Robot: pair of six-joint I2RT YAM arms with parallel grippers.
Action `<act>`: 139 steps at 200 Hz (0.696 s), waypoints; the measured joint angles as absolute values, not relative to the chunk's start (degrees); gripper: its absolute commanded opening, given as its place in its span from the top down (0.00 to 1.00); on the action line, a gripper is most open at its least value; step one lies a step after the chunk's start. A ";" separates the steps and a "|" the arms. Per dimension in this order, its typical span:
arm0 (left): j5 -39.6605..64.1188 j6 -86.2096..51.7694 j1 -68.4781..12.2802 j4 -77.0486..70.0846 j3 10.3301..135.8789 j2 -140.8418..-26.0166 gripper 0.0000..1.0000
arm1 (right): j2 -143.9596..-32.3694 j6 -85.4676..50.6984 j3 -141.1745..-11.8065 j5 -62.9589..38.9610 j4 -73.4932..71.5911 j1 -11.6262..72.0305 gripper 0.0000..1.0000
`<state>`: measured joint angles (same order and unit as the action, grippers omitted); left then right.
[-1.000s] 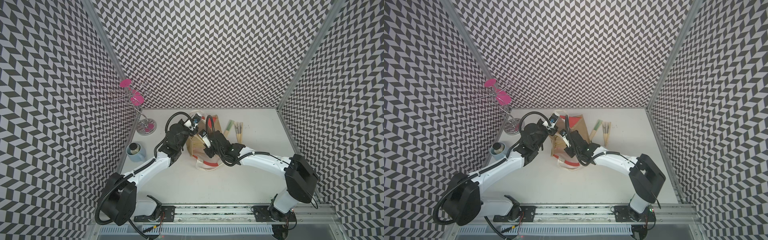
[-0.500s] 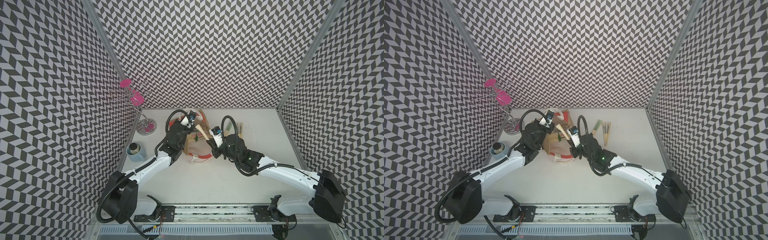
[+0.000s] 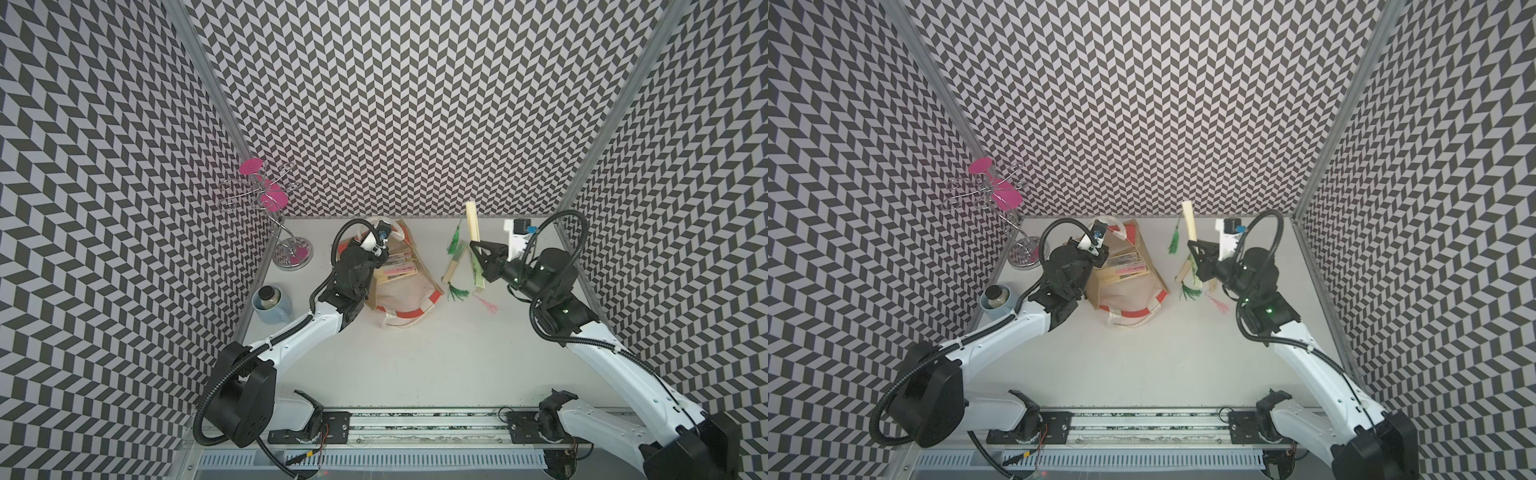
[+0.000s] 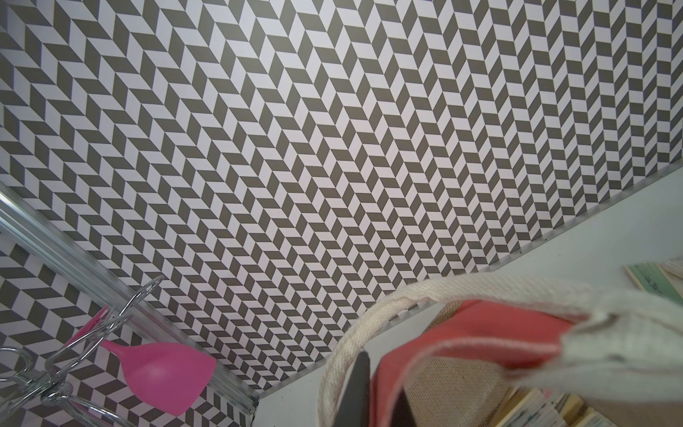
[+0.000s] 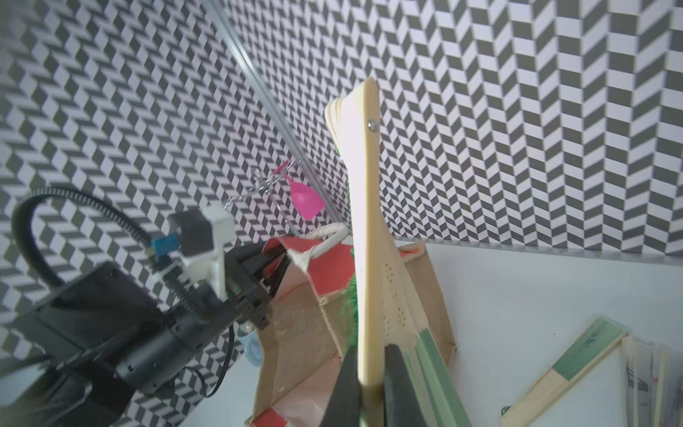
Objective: Take out the folding fans from the tote bags
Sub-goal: Place the folding fan at the center of the board.
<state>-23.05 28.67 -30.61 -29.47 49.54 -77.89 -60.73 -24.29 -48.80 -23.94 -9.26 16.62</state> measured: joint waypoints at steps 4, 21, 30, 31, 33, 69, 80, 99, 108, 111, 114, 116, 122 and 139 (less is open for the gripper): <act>-22.98 28.60 -30.61 -29.47 49.54 -77.89 1.00 | -61.10 -25.52 -48.80 -25.74 -9.23 14.87 1.00; -22.72 28.40 -30.61 -29.45 49.54 -77.89 1.00 | -64.07 -30.81 -48.27 -33.91 -9.19 7.25 1.00; -22.63 28.34 -30.61 -29.43 49.54 -77.89 1.00 | -66.00 -33.12 -47.44 -38.79 -9.17 3.25 1.00; -22.63 28.34 -30.61 -29.43 49.54 -77.89 1.00 | -66.13 -33.28 -47.35 -39.20 -9.15 2.98 1.00; -22.63 28.34 -30.61 -29.43 49.54 -77.89 1.00 | -66.54 -33.85 -47.16 -40.05 -9.10 2.28 1.00; -22.22 27.73 -30.61 -29.41 49.54 -77.89 1.00 | -75.83 -38.85 -42.00 -52.77 -8.43 -10.94 1.00; -22.17 27.53 -30.61 -29.39 49.54 -77.89 1.00 | -78.32 -39.18 -41.25 -54.06 -7.70 -12.88 1.00; -22.13 27.35 -30.61 -29.39 49.54 -77.89 1.00 | -81.73 -39.18 -41.12 -55.77 -7.79 -13.80 1.00; -22.09 27.31 -30.61 -29.36 49.54 -77.89 1.00 | -83.18 -39.03 -41.43 -56.29 -7.79 -14.06 1.00; -22.06 27.31 -30.61 -29.36 49.54 -77.89 1.00 | -83.72 -39.03 -41.60 -56.45 -7.79 -14.06 1.00; -22.04 27.31 -30.61 -29.36 49.54 -77.89 1.00 | -84.27 -38.92 -41.82 -56.45 -7.79 -14.11 1.00; -22.02 27.31 -30.61 -29.36 49.54 -77.89 1.00 | -84.64 -38.85 -41.98 -56.51 -7.79 -14.15 1.00; -22.00 27.29 -30.61 -29.34 49.54 -77.89 1.00 | -85.80 -38.70 -42.50 -56.64 -7.84 -14.28 1.00; -21.91 27.29 -30.61 -29.32 49.54 -77.89 1.00 | -89.41 -38.11 -44.36 -56.64 -8.10 -14.79 1.00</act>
